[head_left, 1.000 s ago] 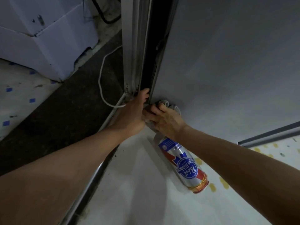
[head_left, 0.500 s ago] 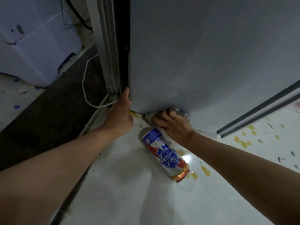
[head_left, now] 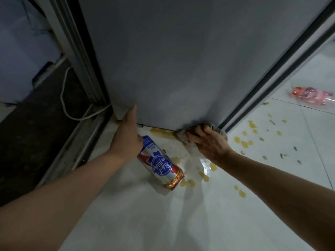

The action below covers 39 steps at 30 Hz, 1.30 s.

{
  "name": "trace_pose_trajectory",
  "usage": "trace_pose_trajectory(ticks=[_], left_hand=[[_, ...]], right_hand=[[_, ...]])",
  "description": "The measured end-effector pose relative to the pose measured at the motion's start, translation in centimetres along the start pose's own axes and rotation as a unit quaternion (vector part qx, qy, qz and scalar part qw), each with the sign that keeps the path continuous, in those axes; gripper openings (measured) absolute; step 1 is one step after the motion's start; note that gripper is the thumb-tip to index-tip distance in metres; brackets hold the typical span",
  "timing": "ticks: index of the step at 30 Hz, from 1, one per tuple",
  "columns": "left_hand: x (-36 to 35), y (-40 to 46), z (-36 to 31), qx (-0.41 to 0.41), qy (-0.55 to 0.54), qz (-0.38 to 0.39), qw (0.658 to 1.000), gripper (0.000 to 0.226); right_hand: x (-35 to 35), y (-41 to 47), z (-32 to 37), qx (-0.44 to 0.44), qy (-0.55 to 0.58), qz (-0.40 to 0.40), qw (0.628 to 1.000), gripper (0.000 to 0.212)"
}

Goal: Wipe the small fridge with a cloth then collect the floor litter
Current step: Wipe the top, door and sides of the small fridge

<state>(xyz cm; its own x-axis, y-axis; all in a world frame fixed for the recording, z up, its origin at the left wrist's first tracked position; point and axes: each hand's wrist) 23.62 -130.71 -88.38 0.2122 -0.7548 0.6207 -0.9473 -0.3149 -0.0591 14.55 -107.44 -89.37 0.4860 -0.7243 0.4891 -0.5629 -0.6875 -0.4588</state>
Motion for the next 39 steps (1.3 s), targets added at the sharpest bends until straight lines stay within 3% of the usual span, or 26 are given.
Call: trace_pose_trajectory(ticks=[5, 18, 22, 24, 27, 32, 35, 37, 39], left_hand=[[-2.9, -0.2, -2.8, -0.031, -0.014, 0.003, 0.999, 0.084], [-4.4, -0.6, -6.7, -0.096, 0.019, 0.012, 0.995, 0.080], [-3.9, -0.9, -8.4, -0.125, 0.038, 0.036, 0.991, 0.081], [-3.7, -0.9, -9.4, -0.134, 0.042, 0.043, 0.989, 0.081], [-3.5, -0.9, -10.8, -0.157, 0.047, 0.036, 0.986, 0.079], [-3.5, -1.3, -13.1, -0.183, 0.036, 0.050, 0.981, 0.078], [-2.9, -1.3, -14.6, -0.196, 0.041, 0.045, 0.979, 0.079], [-2.2, -1.4, -15.7, -0.210, 0.047, 0.042, 0.976, 0.080], [-1.5, -1.6, -16.8, -0.239, 0.055, 0.032, 0.969, 0.078]], right_hand=[[-2.2, -2.3, -0.5, -0.016, 0.028, 0.012, 0.999, 0.044], [-3.1, -5.5, -2.3, -0.059, 0.040, -0.018, 0.997, 0.042], [-3.0, -8.6, -4.3, -0.075, 0.020, 0.006, 0.997, 0.036], [-3.2, -11.1, -6.5, -0.139, 0.031, 0.021, 0.990, 0.036], [-2.7, -14.7, -12.3, -0.321, 0.116, -0.039, 0.939, 0.039], [0.9, -16.1, -15.9, -0.334, 0.185, -0.103, 0.919, 0.050], [2.2, -15.8, -13.9, -0.403, 0.316, -0.163, 0.843, 0.039], [2.6, -16.0, -13.0, -0.466, 0.449, -0.223, 0.729, 0.028], [2.9, -16.5, -12.5, -0.503, 0.551, -0.268, 0.609, 0.035]])
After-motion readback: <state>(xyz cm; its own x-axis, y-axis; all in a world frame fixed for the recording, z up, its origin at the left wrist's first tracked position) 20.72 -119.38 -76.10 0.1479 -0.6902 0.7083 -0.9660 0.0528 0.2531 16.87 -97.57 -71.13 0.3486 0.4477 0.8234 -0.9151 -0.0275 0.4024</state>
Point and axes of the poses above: each hand's wrist, its own y-axis towards the middle knuckle, its own x-axis out of the back of the hand, z = x × y, and after that the axes turned 5 degrees about -y, right-handed
